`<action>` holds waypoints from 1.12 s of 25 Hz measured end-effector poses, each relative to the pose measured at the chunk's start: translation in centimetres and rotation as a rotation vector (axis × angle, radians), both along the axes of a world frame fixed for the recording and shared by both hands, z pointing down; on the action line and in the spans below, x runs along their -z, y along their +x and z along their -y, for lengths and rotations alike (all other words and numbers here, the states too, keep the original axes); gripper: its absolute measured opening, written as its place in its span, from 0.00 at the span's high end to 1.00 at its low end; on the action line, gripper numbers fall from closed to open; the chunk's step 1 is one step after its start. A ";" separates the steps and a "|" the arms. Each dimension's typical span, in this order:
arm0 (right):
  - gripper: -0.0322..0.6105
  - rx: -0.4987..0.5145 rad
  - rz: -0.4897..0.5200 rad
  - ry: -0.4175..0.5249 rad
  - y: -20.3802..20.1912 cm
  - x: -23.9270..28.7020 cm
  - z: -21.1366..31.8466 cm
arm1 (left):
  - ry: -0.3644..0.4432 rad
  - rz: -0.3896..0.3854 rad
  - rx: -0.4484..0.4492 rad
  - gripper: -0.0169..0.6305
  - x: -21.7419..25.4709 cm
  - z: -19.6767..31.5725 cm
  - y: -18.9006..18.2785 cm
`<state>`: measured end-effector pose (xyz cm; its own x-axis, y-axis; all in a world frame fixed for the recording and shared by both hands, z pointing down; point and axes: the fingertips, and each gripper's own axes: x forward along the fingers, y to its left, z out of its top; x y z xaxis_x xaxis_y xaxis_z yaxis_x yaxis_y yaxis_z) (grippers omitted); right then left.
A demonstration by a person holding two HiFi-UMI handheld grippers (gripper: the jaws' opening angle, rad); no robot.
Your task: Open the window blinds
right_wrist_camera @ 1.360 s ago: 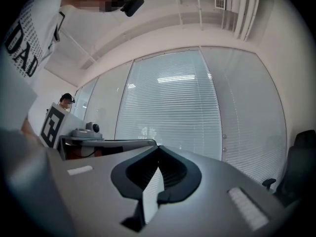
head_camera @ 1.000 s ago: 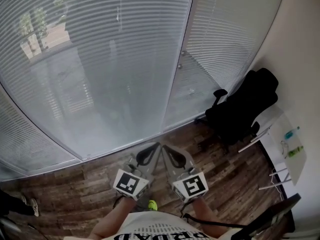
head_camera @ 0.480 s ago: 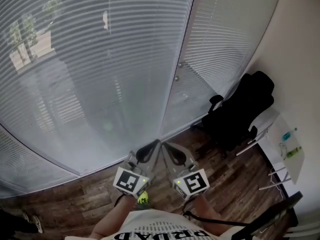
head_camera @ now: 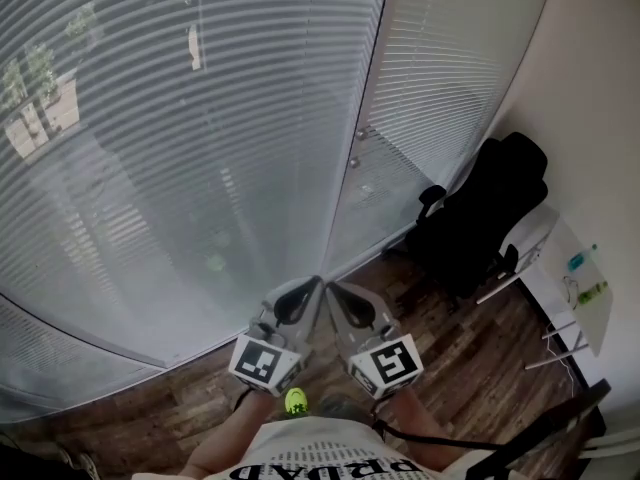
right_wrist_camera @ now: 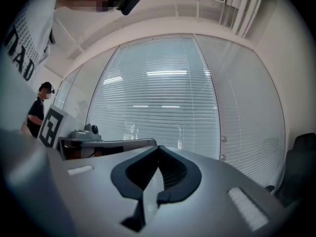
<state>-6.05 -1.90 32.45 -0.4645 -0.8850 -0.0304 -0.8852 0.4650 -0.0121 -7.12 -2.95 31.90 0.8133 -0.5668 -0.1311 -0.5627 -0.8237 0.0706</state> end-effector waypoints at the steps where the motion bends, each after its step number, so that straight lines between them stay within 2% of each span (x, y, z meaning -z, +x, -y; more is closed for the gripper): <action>1: 0.94 0.001 -0.001 0.000 0.0 0.2 0.3 | -0.001 0.004 -0.001 0.99 0.0 0.3 -0.1; 6: 0.94 0.004 -0.011 0.004 -0.1 0.0 2.5 | -0.010 -0.016 0.007 0.99 0.2 2.5 -0.1; 16: 0.94 0.039 -0.005 0.002 1.2 -1.1 8.6 | -0.010 0.000 0.041 0.99 -1.2 8.6 1.2; 22: 0.94 0.061 -0.021 0.014 3.6 -5.1 12.8 | -0.009 0.026 0.073 0.99 -5.4 12.7 3.3; 28: 0.94 0.092 -0.035 0.025 7.2 -9.5 18.7 | 0.021 -0.002 0.108 0.99 -9.4 18.5 7.0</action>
